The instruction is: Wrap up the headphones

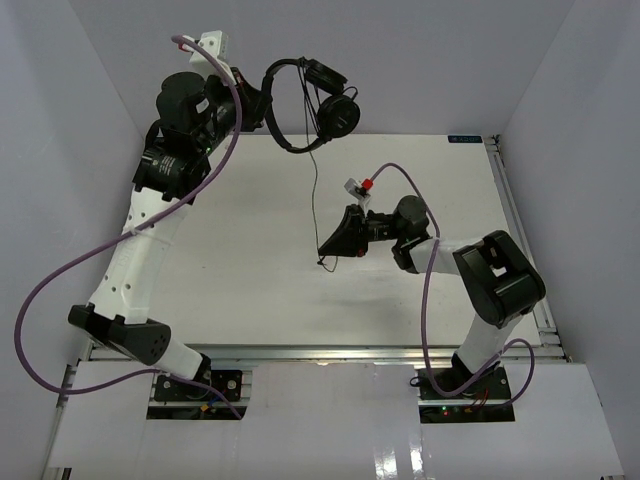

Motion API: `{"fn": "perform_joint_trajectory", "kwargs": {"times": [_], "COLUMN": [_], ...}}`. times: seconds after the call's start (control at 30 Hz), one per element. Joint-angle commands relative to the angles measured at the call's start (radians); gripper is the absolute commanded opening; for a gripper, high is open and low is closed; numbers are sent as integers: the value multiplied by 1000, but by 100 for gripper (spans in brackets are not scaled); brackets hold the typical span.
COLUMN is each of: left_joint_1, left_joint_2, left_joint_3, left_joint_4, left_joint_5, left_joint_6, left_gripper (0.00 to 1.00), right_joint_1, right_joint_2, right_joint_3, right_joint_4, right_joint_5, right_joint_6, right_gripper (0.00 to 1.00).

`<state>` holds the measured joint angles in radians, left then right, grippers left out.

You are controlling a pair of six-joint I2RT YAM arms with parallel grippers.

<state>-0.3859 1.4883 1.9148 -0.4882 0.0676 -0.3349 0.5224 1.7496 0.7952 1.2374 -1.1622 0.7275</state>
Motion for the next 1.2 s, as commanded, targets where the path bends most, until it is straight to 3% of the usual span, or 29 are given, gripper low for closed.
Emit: {"fn": "perform_joint_trajectory", "kwargs": {"times": [0.0,0.47,0.57,0.63,0.7,0.73,0.83,0.93,1.17], "left_joint_1": [63,75,76,76,76,76,75,74,74], "left_joint_2": [6,8,-8,-20,-32,-39,-55,-69,-96], "left_joint_3": [-13,5,8,5,-3,-6,-16,-22,-42], "left_joint_4": [52,82,85,85,86,87,89,88,91], "left_joint_5": [26,119,131,140,150,153,166,180,212], "left_joint_6": [-75,-95,-91,-90,-90,-90,-98,-109,-138], "left_gripper": [0,0,0,0,0,0,0,0,0], "right_joint_1": [8,44,5,-39,-59,-58,-61,-61,1], "right_joint_2": [-79,-139,-174,-205,-249,-263,-228,-173,4], "right_joint_3": [-29,-60,-44,20,97,131,266,316,450], "right_joint_4": [92,-11,-95,-308,-543,-629,-735,-661,-560], "right_joint_5": [-29,-27,19,68,163,227,384,541,579], "right_joint_6": [5,-105,-204,-362,-615,-720,-795,-744,-621], "right_gripper": [11,12,40,59,88,93,90,90,90]}}
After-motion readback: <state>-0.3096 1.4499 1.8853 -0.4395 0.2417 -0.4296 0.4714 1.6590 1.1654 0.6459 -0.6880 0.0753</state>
